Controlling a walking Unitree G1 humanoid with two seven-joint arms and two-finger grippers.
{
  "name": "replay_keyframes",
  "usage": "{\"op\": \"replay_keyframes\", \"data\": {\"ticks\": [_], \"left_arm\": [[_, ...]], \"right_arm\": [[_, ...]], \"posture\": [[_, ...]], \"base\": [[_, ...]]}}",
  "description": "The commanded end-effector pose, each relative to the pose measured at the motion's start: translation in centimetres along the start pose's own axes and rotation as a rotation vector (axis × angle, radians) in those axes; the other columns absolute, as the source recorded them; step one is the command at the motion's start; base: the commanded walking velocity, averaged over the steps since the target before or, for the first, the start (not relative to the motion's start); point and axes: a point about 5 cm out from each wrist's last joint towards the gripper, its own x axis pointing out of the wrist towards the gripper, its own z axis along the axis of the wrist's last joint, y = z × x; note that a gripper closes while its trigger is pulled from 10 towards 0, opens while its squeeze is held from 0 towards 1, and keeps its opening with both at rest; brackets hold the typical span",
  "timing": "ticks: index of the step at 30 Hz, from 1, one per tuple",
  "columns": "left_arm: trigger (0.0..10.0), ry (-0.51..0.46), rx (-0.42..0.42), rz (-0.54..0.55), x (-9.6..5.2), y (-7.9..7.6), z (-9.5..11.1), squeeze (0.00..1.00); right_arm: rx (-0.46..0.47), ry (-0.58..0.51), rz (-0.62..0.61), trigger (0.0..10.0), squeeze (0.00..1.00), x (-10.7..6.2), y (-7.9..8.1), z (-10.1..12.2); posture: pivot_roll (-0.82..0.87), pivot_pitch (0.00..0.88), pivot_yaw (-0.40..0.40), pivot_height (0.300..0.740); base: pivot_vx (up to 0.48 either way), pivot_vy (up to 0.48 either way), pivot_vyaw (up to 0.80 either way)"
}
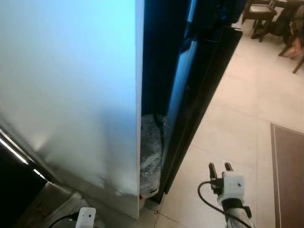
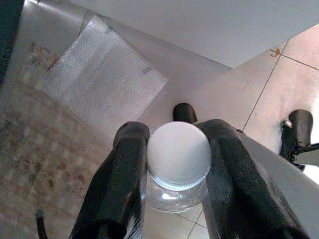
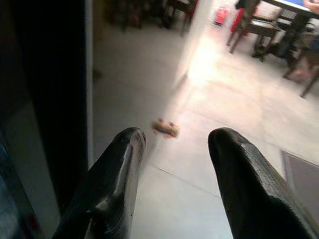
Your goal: Restocking fridge
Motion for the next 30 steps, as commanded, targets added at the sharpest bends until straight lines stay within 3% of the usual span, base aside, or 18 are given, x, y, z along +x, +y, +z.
{"op": "replay_keyframes", "data": {"ticks": [1,5,16,17,19,30], "left_arm": [[10.0,0.020,0.018,-0.016,-0.1,-0.2,-0.5,0.00],[10.0,0.020,0.023,-0.019,-0.1,-0.3,-0.5,0.00],[10.0,0.010,0.021,-0.015,0.0,-0.2,-0.3,0.00],[10.0,0.010,0.020,-0.014,0.0,-0.2,-0.3,0.00],[10.0,0.011,0.020,-0.014,0.0,-0.2,-0.3,0.00],[10.0,0.010,0.019,-0.010,0.0,-0.1,-0.2,0.00]], "right_arm": [[-0.029,-0.042,0.001,10.0,0.00,-0.1,-0.2,0.5],[-0.021,-0.041,0.000,10.0,0.00,-0.2,-0.1,1.3],[0.029,-0.095,0.081,10.0,0.01,2.1,1.4,2.9],[0.029,-0.097,0.078,10.0,0.08,2.1,1.4,3.0],[0.048,-0.100,0.070,10.0,1.00,2.4,1.3,3.4],[0.057,-0.139,0.101,10.0,1.00,4.5,1.3,5.0]], "posture": [[-0.12,0.051,-0.056,0.740],[-0.13,0.042,-0.053,0.740],[-0.12,0.044,-0.051,0.740],[-0.12,0.044,-0.051,0.740],[-0.12,0.049,-0.047,0.740],[-0.12,0.060,-0.041,0.740]], "base": [[0.000,0.000,0.00],[0.000,0.000,0.00],[0.000,0.000,0.00],[0.000,0.000,0.00],[0.000,0.000,0.00],[0.000,0.000,0.00]]}}
